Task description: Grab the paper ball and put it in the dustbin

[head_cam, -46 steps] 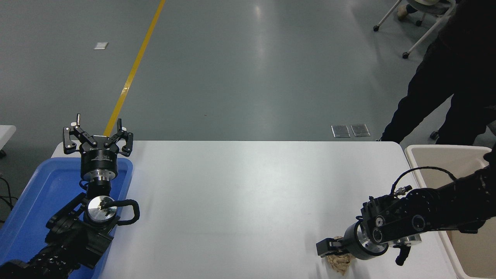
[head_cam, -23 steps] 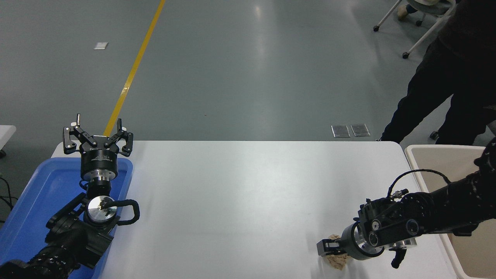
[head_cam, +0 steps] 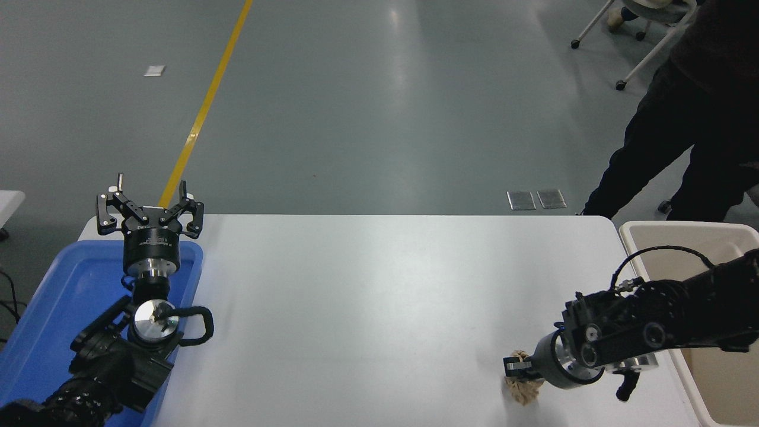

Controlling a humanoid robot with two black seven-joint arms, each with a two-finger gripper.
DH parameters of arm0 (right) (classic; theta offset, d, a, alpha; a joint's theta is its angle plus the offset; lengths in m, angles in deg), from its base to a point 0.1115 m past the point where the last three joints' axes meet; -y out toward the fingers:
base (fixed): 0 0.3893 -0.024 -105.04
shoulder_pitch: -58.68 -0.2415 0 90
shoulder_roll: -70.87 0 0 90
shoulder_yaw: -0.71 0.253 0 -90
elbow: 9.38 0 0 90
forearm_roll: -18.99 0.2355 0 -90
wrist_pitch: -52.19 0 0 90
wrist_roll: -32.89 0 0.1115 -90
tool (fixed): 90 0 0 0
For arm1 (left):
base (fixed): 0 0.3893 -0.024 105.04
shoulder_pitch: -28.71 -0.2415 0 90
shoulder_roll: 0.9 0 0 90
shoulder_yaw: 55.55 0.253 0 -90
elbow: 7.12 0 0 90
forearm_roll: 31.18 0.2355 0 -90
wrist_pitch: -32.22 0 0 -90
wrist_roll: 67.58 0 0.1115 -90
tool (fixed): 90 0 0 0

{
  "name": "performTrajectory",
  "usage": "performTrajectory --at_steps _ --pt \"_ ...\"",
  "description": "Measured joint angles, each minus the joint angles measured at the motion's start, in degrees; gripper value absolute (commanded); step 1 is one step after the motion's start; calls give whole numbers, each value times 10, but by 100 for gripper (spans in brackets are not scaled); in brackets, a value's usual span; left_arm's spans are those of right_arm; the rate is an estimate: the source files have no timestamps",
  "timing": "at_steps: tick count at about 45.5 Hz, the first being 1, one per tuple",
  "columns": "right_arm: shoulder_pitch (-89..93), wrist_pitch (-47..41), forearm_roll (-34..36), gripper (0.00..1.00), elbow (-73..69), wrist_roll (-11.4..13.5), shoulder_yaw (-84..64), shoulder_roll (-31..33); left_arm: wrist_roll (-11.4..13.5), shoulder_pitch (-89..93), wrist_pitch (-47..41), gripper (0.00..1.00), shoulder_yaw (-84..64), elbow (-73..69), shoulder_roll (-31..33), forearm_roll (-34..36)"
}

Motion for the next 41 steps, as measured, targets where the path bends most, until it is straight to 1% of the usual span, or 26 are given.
performTrajectory --at_steps 7,14,15,29,41 --pt "-110 -15 2 0 -53 0 -41 40 0 0 0 99 0 0 0 0" --pt "-243 -63 13 0 -90 -1 -86 65 -1 0 0 99 0 0 0 0" --pt "-290 -80 19 0 -97 -2 -98 70 -1 0 0 99 0 0 0 1" --pt "-532 -196 51 0 -118 -13 -168 82 -1 0 0 99 0 0 -1 0" --pt "-619 -240 60 0 -122 -16 -211 85 -1 0 0 99 0 0 -1 1"
